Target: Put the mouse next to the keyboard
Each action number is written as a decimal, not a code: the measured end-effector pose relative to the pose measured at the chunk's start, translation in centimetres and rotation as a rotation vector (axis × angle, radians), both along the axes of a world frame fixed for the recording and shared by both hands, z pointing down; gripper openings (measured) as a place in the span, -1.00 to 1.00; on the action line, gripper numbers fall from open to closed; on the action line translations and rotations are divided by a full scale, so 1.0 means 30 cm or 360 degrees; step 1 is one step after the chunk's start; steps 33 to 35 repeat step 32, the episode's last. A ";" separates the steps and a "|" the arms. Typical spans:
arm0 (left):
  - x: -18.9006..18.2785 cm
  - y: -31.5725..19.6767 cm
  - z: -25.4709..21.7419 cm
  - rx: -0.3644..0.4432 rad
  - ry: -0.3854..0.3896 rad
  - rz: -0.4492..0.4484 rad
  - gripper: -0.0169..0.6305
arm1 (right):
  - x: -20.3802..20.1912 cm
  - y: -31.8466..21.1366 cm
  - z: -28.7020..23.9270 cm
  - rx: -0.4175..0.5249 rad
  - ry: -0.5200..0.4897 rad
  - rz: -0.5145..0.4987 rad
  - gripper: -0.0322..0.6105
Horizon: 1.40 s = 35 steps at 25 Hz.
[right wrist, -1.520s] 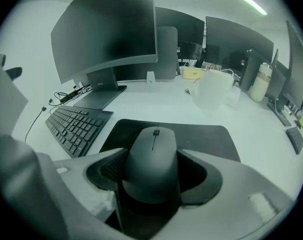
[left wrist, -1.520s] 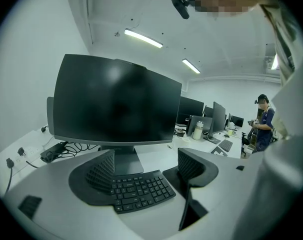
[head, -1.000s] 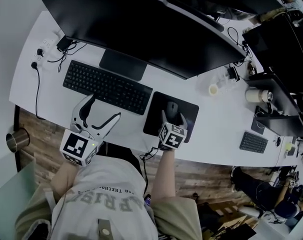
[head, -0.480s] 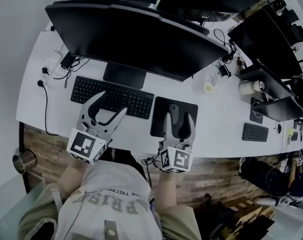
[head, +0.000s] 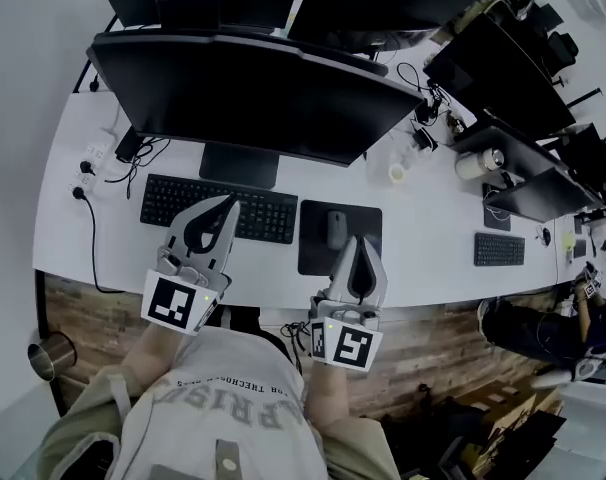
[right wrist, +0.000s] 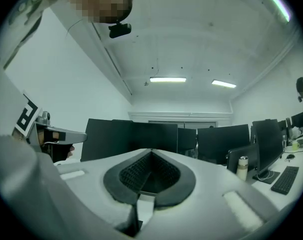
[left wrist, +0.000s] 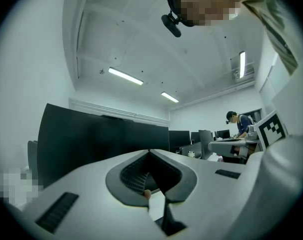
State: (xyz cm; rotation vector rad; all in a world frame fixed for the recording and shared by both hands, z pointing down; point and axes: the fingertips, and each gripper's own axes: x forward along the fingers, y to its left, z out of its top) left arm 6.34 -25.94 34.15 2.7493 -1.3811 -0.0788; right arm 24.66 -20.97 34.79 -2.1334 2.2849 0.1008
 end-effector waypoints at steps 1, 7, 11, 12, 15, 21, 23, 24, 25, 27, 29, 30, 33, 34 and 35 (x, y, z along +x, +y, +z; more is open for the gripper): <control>0.000 0.003 -0.005 0.0009 -0.0008 0.0005 -0.91 | -0.002 0.004 -0.016 0.0017 0.0003 0.0007 -0.89; 0.004 0.005 -0.040 0.0098 -0.0002 0.0030 -0.91 | -0.006 0.014 -0.058 0.0083 0.0072 0.0079 -0.89; 0.014 0.004 -0.047 0.0068 0.0015 0.0039 -0.91 | -0.007 0.017 -0.063 0.0086 0.0088 0.0130 -0.90; 0.017 0.002 -0.050 0.0057 0.0036 0.0037 -0.91 | -0.011 0.019 -0.068 0.0088 0.0096 0.0125 -0.90; 0.017 0.001 -0.039 0.0049 0.0008 0.0050 -0.91 | -0.014 0.020 -0.079 0.0092 0.0104 0.0115 -0.90; 0.018 -0.004 -0.031 0.0037 0.0010 0.0043 -0.91 | 0.002 0.019 -0.083 0.0093 0.0119 0.0123 -0.90; 0.020 -0.007 -0.028 0.0029 0.0021 0.0038 -0.91 | 0.008 0.020 -0.080 0.0090 0.0126 0.0125 -0.90; 0.021 -0.006 -0.021 0.0028 0.0001 0.0043 -0.91 | 0.012 0.020 -0.079 0.0089 0.0129 0.0126 -0.90; 0.021 -0.006 -0.011 0.0025 -0.0023 0.0047 -0.91 | 0.015 0.019 -0.078 0.0088 0.0131 0.0126 -0.90; 0.025 -0.009 -0.003 0.0035 -0.0063 0.0057 -0.91 | 0.023 0.015 -0.079 0.0088 0.0132 0.0126 -0.90; 0.031 -0.016 -0.008 0.0049 -0.0067 0.0059 -0.91 | 0.029 0.010 -0.083 0.0088 0.0135 0.0127 -0.90; 0.034 -0.019 -0.010 0.0051 -0.0066 0.0059 -0.91 | 0.032 0.007 -0.085 0.0087 0.0137 0.0127 -0.90; 0.038 -0.026 -0.011 0.0051 -0.0065 0.0058 -0.91 | 0.037 0.001 -0.087 0.0083 0.0141 0.0126 -0.90; 0.038 -0.026 -0.011 0.0051 -0.0065 0.0058 -0.91 | 0.037 0.001 -0.087 0.0083 0.0141 0.0126 -0.90; 0.038 -0.026 -0.011 0.0051 -0.0065 0.0058 -0.91 | 0.037 0.001 -0.087 0.0083 0.0141 0.0126 -0.90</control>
